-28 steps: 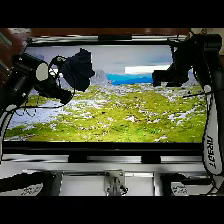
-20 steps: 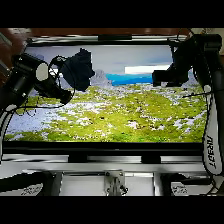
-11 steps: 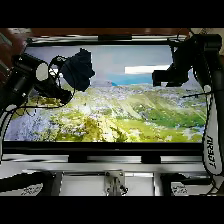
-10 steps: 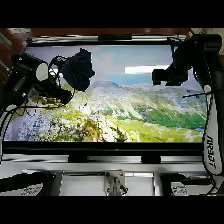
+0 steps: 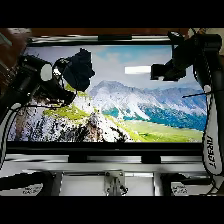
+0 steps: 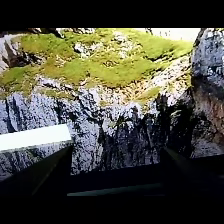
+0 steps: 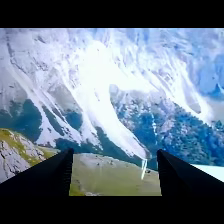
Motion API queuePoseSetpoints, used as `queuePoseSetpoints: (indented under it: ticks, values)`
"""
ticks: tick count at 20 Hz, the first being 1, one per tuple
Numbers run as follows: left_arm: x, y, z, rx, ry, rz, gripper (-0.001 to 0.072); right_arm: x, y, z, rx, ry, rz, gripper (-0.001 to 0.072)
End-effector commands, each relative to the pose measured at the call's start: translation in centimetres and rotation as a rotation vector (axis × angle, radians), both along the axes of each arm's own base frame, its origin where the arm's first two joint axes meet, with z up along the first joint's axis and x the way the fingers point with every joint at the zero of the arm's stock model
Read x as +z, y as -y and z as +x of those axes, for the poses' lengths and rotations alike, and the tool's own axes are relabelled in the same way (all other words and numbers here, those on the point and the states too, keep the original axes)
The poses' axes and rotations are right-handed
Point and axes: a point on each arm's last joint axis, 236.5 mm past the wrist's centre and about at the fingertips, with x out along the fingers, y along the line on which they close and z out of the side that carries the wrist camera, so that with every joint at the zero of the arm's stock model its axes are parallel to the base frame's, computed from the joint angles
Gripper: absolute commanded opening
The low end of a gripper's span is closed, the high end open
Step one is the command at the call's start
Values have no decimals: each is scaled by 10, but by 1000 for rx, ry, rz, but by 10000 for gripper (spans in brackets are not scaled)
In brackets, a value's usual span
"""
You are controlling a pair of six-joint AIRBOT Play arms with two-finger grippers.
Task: Fold the shirts.
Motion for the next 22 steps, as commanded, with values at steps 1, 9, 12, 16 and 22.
queuePoseSetpoints:
  ticks: [1,9,12,16,22]
  values:
    - [-4,6,43,96,153,-40,630,3,0,6,-3,29,3,622]
    - [11,-26,166,365,481,-229,678,4,-7,7,4,31,31,622]
    - [-20,-50,207,476,440,-297,677,5,-16,5,14,26,69,622]
    - [-92,-51,216,536,273,-370,666,8,-21,8,13,41,92,622]
    - [-141,-47,215,551,201,-373,663,10,-22,12,11,62,99,622]
